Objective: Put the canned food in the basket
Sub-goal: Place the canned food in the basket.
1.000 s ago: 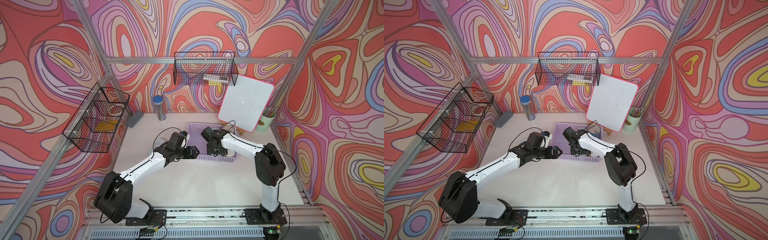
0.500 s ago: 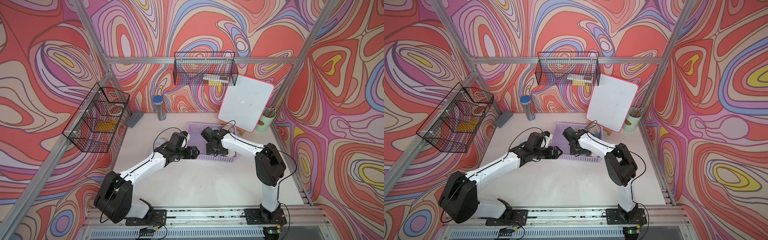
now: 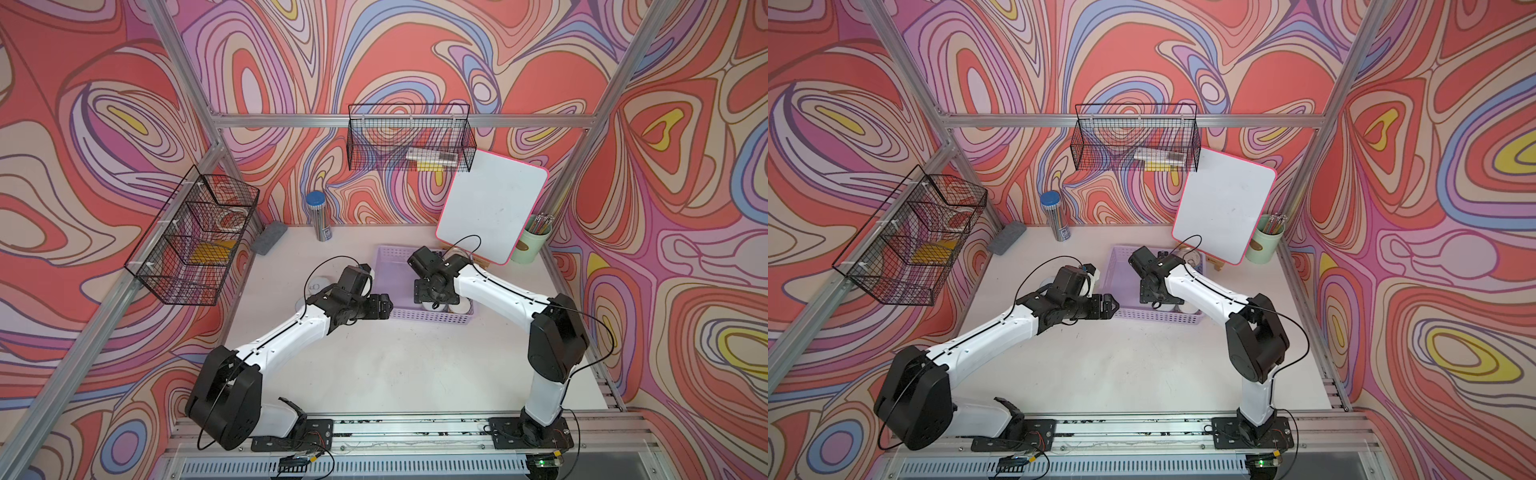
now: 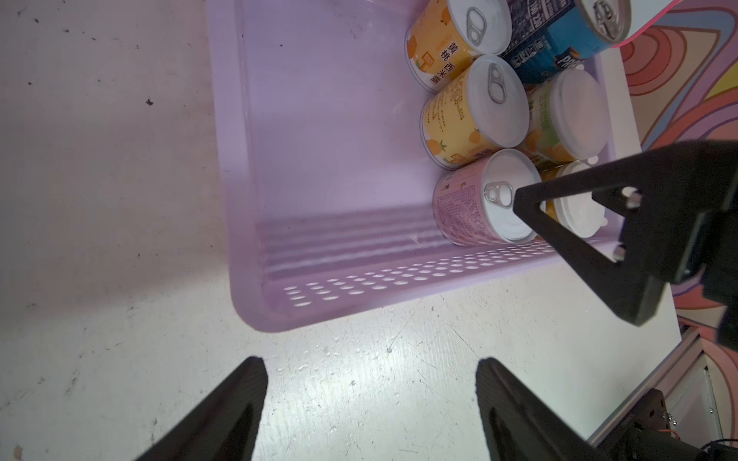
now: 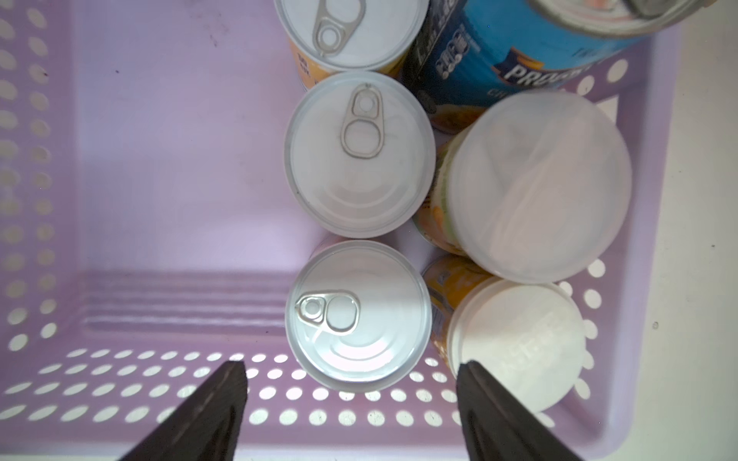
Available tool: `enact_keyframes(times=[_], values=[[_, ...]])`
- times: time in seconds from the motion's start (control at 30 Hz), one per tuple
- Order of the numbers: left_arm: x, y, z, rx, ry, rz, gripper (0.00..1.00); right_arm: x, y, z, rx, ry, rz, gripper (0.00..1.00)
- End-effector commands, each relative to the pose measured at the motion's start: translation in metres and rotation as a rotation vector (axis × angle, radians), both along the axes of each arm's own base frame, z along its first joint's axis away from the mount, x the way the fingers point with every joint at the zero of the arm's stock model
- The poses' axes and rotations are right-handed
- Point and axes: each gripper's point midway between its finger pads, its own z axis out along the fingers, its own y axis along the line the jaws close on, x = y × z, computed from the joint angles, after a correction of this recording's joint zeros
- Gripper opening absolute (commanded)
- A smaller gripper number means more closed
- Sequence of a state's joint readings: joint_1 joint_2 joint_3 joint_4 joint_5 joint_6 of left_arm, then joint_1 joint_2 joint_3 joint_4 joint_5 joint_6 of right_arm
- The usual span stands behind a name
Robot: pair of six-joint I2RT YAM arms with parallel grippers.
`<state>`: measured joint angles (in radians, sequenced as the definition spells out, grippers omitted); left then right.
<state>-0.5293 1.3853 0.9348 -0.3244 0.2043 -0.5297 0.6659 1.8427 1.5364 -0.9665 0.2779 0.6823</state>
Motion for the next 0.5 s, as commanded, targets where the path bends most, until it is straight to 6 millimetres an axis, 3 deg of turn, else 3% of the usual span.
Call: enact_keyframes(times=[0.0,0.47], values=[[0.005,0.009,0.022,0.009,-0.049,0.02,0.87,0.004,0.007,0.018,0.077,-0.05,0.009,0.84],[-0.001,0.064,0.023,0.038,-0.042,0.156,0.88,0.013,0.056,0.042,0.215,-0.13,0.138,0.85]])
